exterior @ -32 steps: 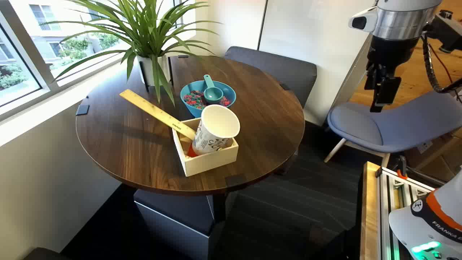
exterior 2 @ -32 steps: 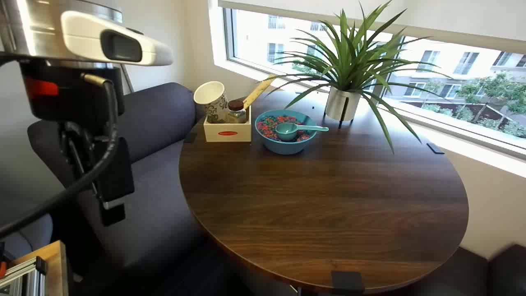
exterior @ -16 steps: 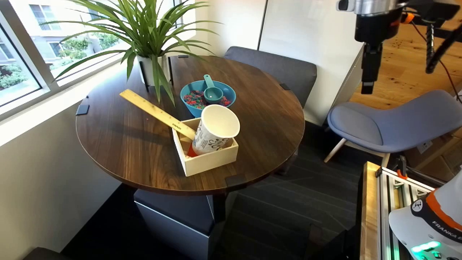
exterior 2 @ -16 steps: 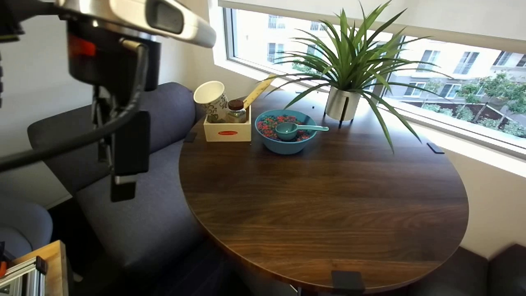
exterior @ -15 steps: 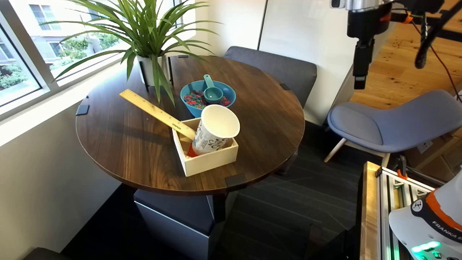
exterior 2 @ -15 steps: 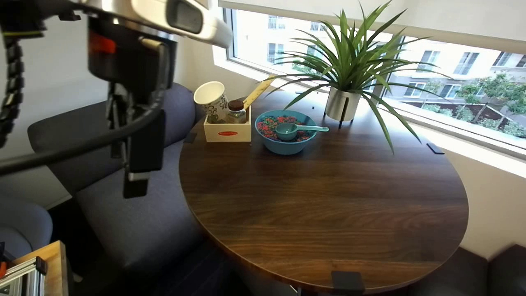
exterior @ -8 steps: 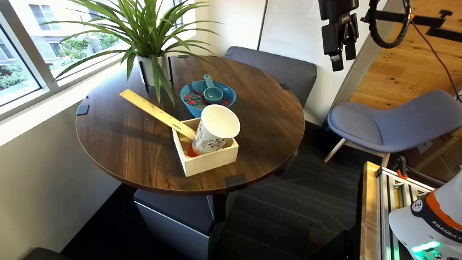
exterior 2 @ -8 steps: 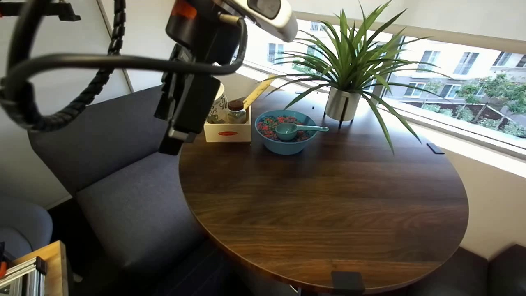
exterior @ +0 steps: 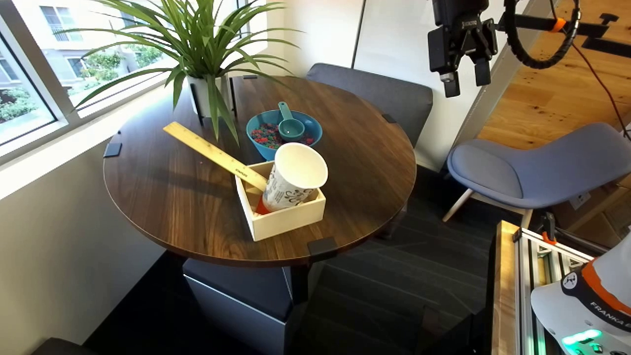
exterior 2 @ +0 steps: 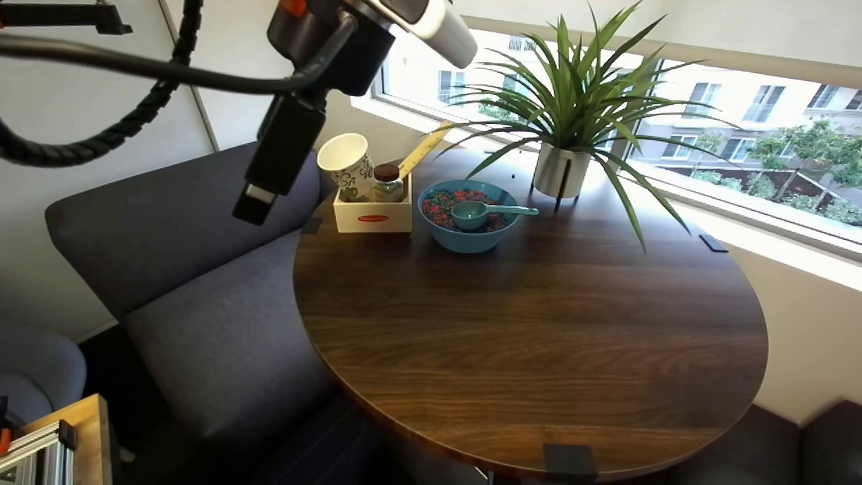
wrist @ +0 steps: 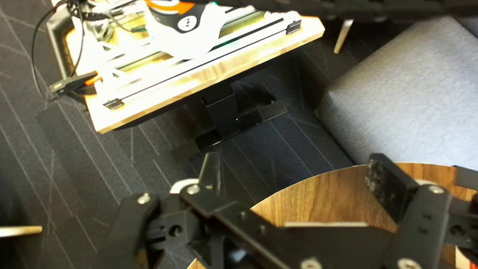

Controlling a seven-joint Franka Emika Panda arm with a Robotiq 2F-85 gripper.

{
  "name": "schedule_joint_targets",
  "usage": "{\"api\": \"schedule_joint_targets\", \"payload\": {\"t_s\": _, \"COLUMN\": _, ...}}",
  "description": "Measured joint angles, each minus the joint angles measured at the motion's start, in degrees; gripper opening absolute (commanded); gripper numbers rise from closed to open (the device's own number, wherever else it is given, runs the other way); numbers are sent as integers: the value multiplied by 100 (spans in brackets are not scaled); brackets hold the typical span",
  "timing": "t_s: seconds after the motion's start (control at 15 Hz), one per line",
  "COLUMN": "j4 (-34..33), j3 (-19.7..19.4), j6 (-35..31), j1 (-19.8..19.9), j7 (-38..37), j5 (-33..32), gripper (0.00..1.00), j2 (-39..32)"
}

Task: Move the blue bowl to the right then take the coffee cup out of the wooden box

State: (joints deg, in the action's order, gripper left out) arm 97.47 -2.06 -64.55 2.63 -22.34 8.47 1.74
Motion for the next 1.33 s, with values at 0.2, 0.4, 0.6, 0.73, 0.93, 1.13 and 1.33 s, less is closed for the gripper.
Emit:
{"api": "schedule_joint_targets", "payload": {"t_s": 0.2, "j4": 153, "j3": -4, "j6": -28, "j1": 6, "j7": -662, "j5": 311, "gripper": 100, "j2": 53}}
{"api": "schedule_joint_targets", "payload": {"t_s": 0.4, "j4": 141, "j3": -5, "j6": -28, "j1": 8, "j7": -643, "j5": 305, "gripper": 100, "j2": 43}}
{"api": "schedule_joint_targets", "payload": {"t_s": 0.6, "j4": 140, "j3": -5, "j6": -28, "j1": 8, "j7": -642, "j5": 305, "gripper": 100, "j2": 42}}
{"api": "schedule_joint_targets", "payload": {"t_s": 0.73, "j4": 139, "j3": -5, "j6": -28, "j1": 8, "j7": -641, "j5": 305, "gripper": 100, "j2": 42}}
{"api": "schedule_joint_targets", "payload": {"t_s": 0.93, "j4": 207, "j3": -22, "j6": -681, "j1": 12, "j7": -648, "j5": 633, "gripper": 100, "j2": 49}}
{"api": "schedule_joint_targets", "payload": {"t_s": 1.13, "j4": 458, "j3": -22, "j6": -1884, "j1": 5, "j7": -644, "j5": 1071, "gripper": 100, "j2": 50}}
{"api": "schedule_joint_targets", "payload": {"t_s": 1.33, "j4": 832, "j3": 53, "j6": -3341, "j1": -43, "j7": -456, "j5": 1089, "gripper": 100, "j2": 61}}
